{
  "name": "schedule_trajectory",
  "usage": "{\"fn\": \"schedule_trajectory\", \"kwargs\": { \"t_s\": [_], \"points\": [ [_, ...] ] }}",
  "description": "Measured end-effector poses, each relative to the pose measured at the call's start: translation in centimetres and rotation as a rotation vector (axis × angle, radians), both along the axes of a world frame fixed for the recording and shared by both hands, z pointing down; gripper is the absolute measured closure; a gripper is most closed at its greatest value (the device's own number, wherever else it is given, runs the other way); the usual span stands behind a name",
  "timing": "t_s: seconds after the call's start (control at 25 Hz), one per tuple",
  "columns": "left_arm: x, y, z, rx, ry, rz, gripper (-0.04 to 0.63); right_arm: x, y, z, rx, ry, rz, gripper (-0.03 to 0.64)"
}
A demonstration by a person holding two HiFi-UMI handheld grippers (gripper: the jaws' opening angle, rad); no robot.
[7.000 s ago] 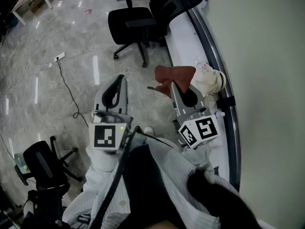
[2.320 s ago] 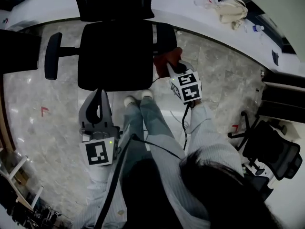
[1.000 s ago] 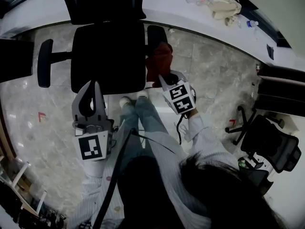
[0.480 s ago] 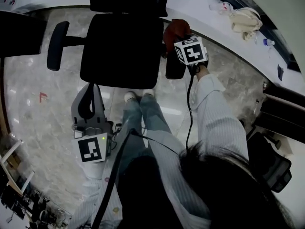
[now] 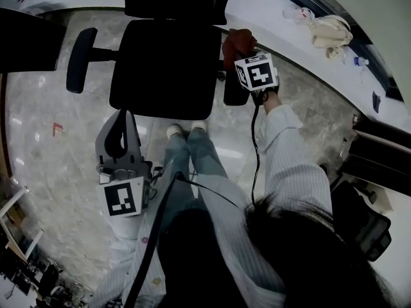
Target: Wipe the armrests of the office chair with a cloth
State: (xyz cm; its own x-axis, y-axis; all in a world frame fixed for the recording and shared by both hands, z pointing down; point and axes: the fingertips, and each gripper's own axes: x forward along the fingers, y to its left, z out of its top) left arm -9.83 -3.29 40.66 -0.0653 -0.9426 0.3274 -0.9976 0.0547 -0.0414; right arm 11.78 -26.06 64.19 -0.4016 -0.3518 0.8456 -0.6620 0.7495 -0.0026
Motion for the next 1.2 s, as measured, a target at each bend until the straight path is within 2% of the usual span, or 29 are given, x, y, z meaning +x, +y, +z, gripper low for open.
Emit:
{"fn": "schedule_trajectory", "kwargs": {
  "t_s": [0.16, 0.28, 0.44, 0.56, 0.76, 0.96, 1.08, 1.2],
  "points": [
    [1.1, -0.6, -0.3, 0.016, 0.007, 0.036, 0.592, 1.2, 8.7, -1.4, -0.029, -0.045, -0.109, 0.580],
    [2.0, -0.9, -0.8, 0.032, 0.010, 0.063, 0.592, 2.3, 14.1, -2.5, -0.028, -0.069, -0.152, 0.578],
    [2.6, -0.7, -1.3, 0.036, 0.006, 0.079, 0.592, 3.3, 16.1, -2.8, -0.009, -0.084, -0.138, 0.578],
    [2.7, -0.3, -1.5, 0.032, 0.002, 0.077, 0.592, 3.4, 13.6, -2.2, -0.018, -0.074, -0.114, 0.578],
    [1.8, 1.0, -0.9, 0.010, -0.010, 0.043, 0.592, 2.3, 4.7, -0.1, 0.010, -0.017, -0.054, 0.577],
    [-0.6, 2.3, -0.6, -0.009, -0.028, -0.006, 0.592, 1.2, -2.8, 0.9, -0.001, 0.033, 0.074, 0.577],
    [-2.0, 2.8, -1.0, -0.002, -0.033, -0.033, 0.592, 1.0, -3.8, 0.8, -0.018, 0.049, 0.117, 0.577],
    [-2.3, 2.7, -1.4, 0.012, -0.030, -0.031, 0.592, 1.2, -1.9, 0.4, -0.004, 0.041, 0.106, 0.578]
  ]
}}
